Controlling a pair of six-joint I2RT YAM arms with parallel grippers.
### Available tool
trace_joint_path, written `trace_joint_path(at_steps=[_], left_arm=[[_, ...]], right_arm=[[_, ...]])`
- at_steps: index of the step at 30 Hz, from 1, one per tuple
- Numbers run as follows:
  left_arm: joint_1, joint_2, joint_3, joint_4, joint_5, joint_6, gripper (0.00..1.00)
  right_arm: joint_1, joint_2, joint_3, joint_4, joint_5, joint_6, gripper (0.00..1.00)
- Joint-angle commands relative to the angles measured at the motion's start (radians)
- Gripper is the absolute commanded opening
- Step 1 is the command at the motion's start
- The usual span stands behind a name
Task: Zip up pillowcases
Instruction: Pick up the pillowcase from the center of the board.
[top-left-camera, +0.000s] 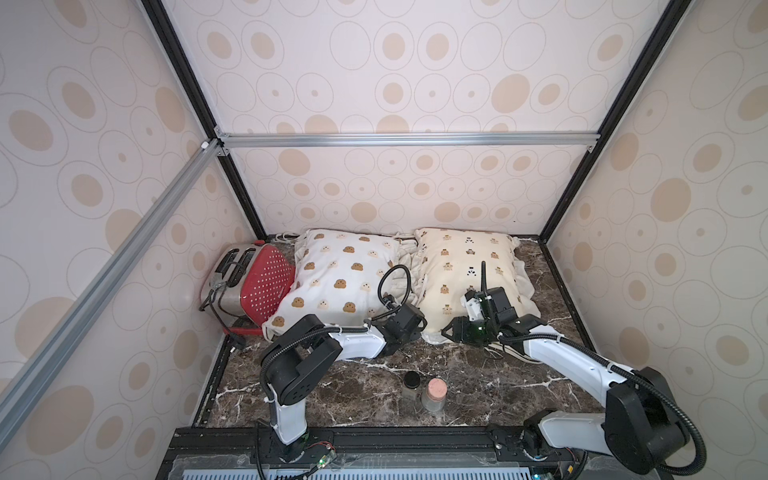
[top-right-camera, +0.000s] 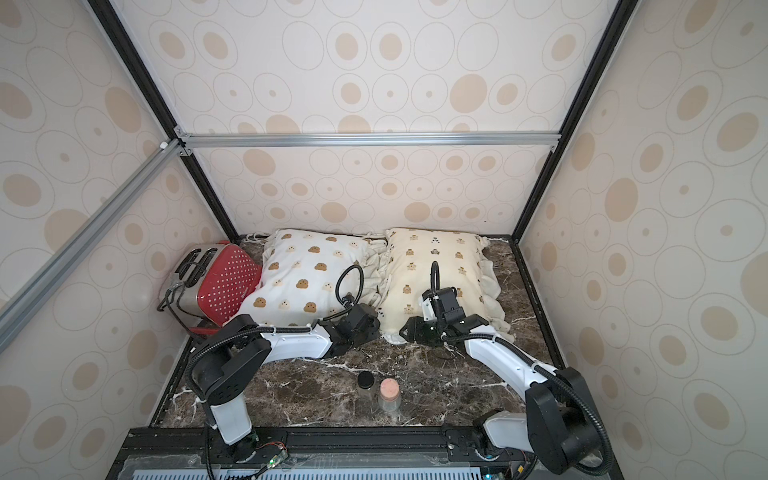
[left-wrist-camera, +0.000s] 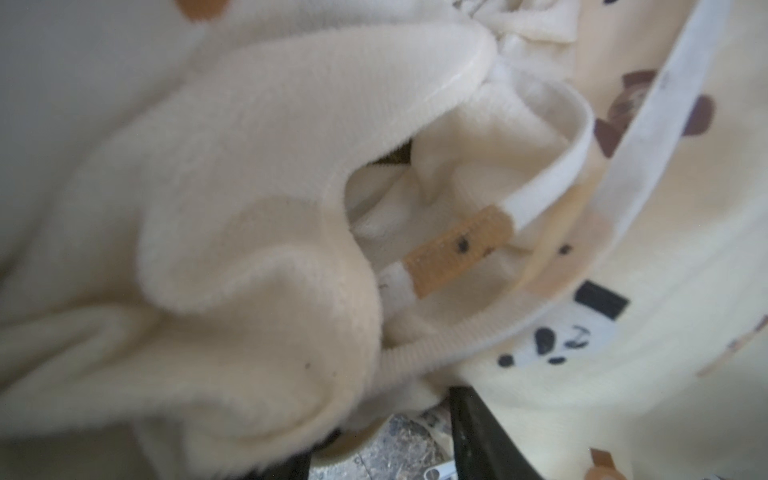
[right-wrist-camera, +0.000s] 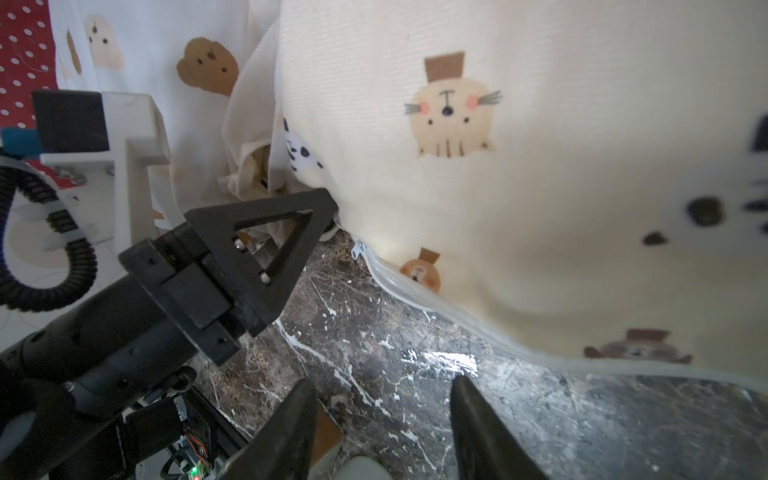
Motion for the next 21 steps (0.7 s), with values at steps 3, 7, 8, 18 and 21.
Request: trace_joint_path(at_steps=[3,7,8,18,21], left_arm=[[0.011,0.043,0.048,0.039,-0.005,-0.023,0.46],[0.011,0.067,0.068,0.034,-0.004,-0.020,0.39],[0.011,0.071,0.072,0.035,-0.006,-0.019,0.37],[0.012,0.090,0.092,0.042,-0.009,-0.004,0.09],[0.011,0.089,0.095,0.049,-0.010,0.008,0.01]], right_arm=[[-0.003,0.017,0.007,0.000,-0.003,-0.010,0.55],[-0.003,0.027,0.006,0.004,-0.002,-0.012,0.55],[-0.003,0.029,0.006,0.004,-0.002,-0.013,0.55],[-0.003,0.025,0.002,-0.006,0.013,-0.020,0.55],[-0.003,0.024,0.003,-0.011,0.020,-0.024,0.55]])
